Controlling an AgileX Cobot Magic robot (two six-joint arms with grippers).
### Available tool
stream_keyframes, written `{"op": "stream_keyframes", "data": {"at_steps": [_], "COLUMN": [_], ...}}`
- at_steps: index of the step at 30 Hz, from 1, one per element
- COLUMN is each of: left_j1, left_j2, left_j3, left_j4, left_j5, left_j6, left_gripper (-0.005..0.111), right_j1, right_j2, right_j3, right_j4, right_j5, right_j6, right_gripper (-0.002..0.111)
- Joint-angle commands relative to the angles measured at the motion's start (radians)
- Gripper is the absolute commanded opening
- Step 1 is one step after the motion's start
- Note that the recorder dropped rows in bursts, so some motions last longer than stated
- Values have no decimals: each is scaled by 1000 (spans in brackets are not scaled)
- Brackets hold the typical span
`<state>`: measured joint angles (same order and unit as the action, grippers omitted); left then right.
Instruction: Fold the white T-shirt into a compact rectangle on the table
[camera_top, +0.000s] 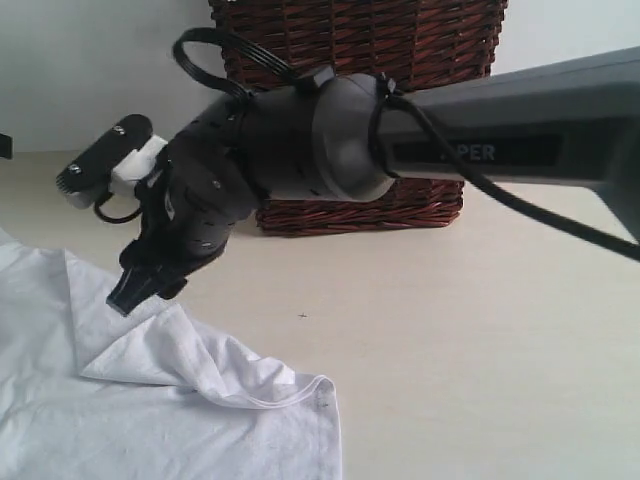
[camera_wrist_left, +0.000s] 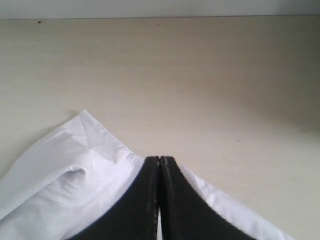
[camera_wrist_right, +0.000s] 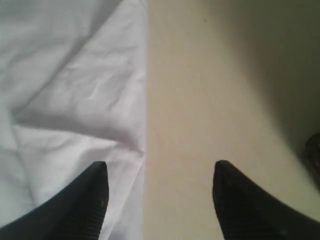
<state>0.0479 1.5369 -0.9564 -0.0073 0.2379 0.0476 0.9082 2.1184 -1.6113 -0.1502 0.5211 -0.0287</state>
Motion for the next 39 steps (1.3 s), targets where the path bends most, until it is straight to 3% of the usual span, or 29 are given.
{"op": "stream_keyframes", "data": {"at_steps": [1,2,4,7,13,23,26,33,39], "left_j1": [0,0,0,0,0,0,0,0,0], "left_j2": [-6,-6,-6,-6,-6,-6,-6,-6,-6], "left_j3": [0,0,0,0,0,0,0,0,0], "left_j4": [-16,-16,-20,-23,-23,-26,-26,-28,-28], "left_j5": [-3,-6,-2,-1,-1,8,8,6,6], "left_j6": [-5,-5,-5,-5,-5,-3,-3,-3,-3], "left_gripper": [0,0,0,0,0,0,0,0,0], "right_j1": [-21,-21,-21,-21,-21,-21,-21,-19,-19], "right_j2": [81,99,126,156,183,232,230,197,151], "right_j3": [-1,-13,-54,-114,-128,-132,-132,-132,-132], "right_j4": [322,442,487,458,214,305,297,237,187], "right_j5": [22,32,40,66,72,88,91,87,119], "right_j6": [-259,-362,-391,-380,-157,-259,-259,-261,-261], "right_gripper": [59,59,59,59,59,51,40,2,0]}}
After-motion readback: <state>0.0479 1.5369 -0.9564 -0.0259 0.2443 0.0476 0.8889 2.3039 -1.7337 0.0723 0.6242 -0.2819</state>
